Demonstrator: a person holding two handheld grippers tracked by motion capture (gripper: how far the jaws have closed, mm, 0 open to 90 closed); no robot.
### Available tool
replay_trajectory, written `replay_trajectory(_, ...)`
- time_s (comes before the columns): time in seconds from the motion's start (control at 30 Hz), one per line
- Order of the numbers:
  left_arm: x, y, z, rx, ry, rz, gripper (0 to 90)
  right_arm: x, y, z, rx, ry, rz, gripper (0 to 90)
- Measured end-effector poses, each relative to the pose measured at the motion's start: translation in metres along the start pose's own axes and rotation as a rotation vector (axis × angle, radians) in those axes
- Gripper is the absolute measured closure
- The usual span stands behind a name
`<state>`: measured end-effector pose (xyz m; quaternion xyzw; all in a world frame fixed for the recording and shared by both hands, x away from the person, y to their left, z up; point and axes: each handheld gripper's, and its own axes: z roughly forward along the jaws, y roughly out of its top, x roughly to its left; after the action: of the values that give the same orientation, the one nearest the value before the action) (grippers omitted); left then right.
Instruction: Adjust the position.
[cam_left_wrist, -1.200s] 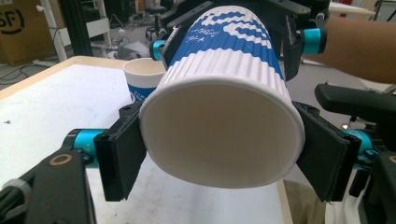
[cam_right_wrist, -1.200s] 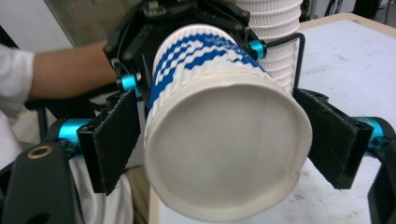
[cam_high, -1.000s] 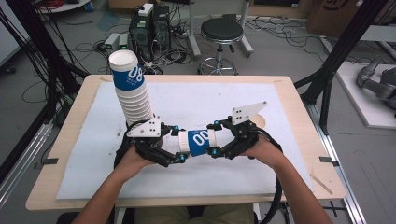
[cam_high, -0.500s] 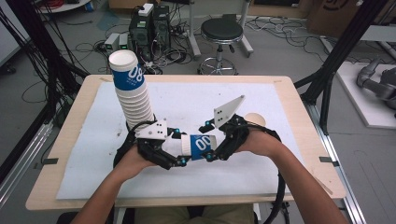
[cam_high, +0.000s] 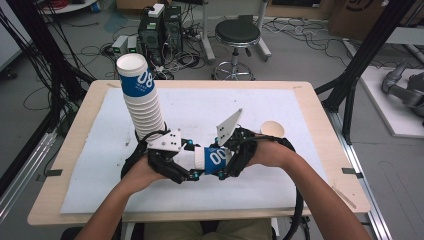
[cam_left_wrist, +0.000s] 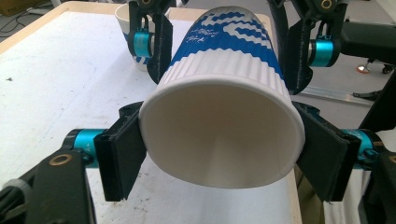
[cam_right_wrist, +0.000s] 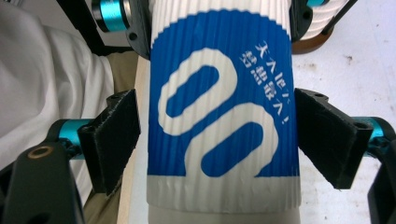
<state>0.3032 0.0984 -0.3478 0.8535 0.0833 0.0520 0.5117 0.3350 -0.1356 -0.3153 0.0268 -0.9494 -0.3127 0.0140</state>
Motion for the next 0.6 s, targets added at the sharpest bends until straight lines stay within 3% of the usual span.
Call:
replay_trajectory(0.2, -0.001, 0.0, 0.002, 0.02, -0.008, 0.014, 23.8, -0.001, -0.002, 0.001, 0.022, 0.016, 0.003, 28.2)
replay_trajectory(0.33, 0.0, 0.0, 0.002, 0.012, 0.001, 0.015, 23.3, -0.001, -0.002, 0.0, 0.02, 0.008, -0.004, 28.8)
replay_trajectory(0.6, 0.002, -0.003, -0.002, -0.102, 0.014, -0.006, 16.2, 0.0, -0.005, -0.01, -0.049, -0.026, 0.004, 27.3)
